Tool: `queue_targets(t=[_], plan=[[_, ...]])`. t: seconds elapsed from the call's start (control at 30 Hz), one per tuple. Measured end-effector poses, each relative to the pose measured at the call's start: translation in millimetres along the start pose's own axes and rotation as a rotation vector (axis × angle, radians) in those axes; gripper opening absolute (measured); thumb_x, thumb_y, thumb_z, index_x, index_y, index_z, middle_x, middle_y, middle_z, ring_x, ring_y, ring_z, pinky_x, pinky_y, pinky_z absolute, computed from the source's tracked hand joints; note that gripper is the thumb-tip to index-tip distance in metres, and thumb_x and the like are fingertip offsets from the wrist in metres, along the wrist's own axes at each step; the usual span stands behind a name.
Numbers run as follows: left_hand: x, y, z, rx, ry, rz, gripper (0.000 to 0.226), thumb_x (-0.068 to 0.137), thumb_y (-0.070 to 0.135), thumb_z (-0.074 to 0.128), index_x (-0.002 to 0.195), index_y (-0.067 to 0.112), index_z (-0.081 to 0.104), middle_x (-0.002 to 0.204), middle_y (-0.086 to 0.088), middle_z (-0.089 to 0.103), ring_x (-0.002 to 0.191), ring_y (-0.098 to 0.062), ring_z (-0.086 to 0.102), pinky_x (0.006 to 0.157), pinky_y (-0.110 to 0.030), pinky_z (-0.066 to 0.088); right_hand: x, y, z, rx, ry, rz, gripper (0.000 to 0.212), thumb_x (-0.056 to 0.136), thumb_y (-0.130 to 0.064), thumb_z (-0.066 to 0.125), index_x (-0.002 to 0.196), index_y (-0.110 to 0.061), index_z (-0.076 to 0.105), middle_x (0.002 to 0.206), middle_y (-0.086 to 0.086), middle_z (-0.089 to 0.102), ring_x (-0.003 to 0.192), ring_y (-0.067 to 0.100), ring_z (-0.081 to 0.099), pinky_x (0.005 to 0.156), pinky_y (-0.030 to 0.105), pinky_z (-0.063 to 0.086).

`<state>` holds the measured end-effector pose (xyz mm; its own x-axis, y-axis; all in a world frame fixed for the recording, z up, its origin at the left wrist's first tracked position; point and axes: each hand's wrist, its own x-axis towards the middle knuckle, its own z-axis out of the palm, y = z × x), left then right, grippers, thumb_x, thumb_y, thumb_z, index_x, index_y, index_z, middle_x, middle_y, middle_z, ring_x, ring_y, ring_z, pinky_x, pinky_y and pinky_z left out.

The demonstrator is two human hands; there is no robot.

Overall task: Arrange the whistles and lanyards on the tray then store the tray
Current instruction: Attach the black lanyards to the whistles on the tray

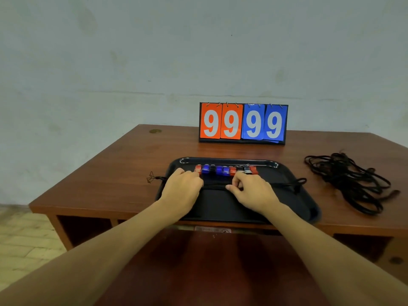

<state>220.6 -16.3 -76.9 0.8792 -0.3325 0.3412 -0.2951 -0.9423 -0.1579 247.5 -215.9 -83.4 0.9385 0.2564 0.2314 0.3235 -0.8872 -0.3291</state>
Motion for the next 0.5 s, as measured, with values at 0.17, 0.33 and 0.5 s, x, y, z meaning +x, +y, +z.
queue_targets(t=[0.17, 0.33, 0.5], plan=[[-1.3, 2.0, -1.9, -0.088, -0.006, -0.051, 0.032, 0.093, 0.016, 0.045, 0.118, 0.019, 0.065, 0.12, 0.0, 0.062, 0.109, -0.019, 0.056, 0.098, -0.033, 0.041, 1.0, 3.3, 1.6, 0.033, 0.019, -0.004, 0.024, 0.09, -0.05, 0.055, 0.088, -0.026, 0.055, 0.084, -0.009, 0.059, 0.084, 0.013, 0.058, 0.075, 0.033, 0.047], [-4.6, 4.6, -4.5, -0.158, 0.003, -0.13, 0.031, 0.09, 0.021, 0.047, 0.112, 0.021, 0.068, 0.117, 0.002, 0.064, 0.108, -0.018, 0.057, 0.092, -0.036, 0.049, 0.5, 3.1, 1.2, 0.041, 0.04, -0.025, 0.024, 0.088, -0.05, 0.057, 0.085, -0.027, 0.055, 0.085, -0.007, 0.059, 0.084, 0.014, 0.058, 0.073, 0.032, 0.045], [-5.0, 5.2, -5.6, -0.148, 0.008, -0.157, 0.031, 0.09, 0.018, 0.047, 0.111, 0.024, 0.069, 0.119, 0.004, 0.064, 0.107, -0.018, 0.059, 0.087, -0.034, 0.049, -4.5, 13.8, -13.5, -0.083, 0.023, -0.045, 0.032, 0.088, -0.053, 0.054, 0.09, -0.022, 0.054, 0.091, -0.001, 0.062, 0.087, 0.018, 0.059, 0.074, 0.034, 0.048]])
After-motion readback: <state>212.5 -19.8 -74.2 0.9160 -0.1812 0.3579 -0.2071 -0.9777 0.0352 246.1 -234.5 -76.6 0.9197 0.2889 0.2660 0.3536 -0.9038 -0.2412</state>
